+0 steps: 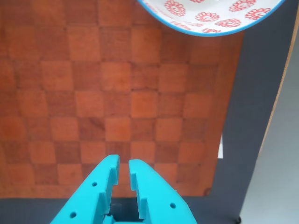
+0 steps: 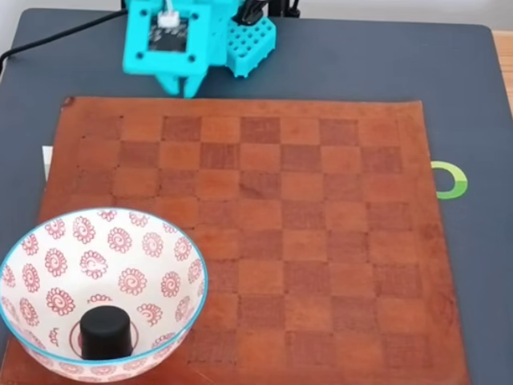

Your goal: Grasp a black cylinder and put it in a bowl.

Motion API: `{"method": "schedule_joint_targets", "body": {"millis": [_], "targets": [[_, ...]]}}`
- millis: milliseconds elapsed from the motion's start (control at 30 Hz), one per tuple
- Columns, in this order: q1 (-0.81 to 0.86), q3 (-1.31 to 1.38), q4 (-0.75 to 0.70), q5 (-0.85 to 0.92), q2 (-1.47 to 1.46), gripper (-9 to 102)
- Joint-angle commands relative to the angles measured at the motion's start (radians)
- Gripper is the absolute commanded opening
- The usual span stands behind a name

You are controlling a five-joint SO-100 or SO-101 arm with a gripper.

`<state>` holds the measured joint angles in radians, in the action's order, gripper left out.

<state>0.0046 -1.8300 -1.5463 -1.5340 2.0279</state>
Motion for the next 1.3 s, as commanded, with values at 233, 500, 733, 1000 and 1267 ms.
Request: {"method": "schedule_joint_targets", "body": {"millis": [233,500,733,1000,1267], "targets": [[-0.064,-0.417,0.161,-0.118,0.367,0],[-0.13,-0.71,0.295,-0.198,0.607,0],[-0.183,-0.913,0.364,-0.258,0.801,0],[-0.198,-1.121,0.402,-0.291,1.068,0],[-0.187,-1.293,0.387,-0.29,1.348,0]]}}
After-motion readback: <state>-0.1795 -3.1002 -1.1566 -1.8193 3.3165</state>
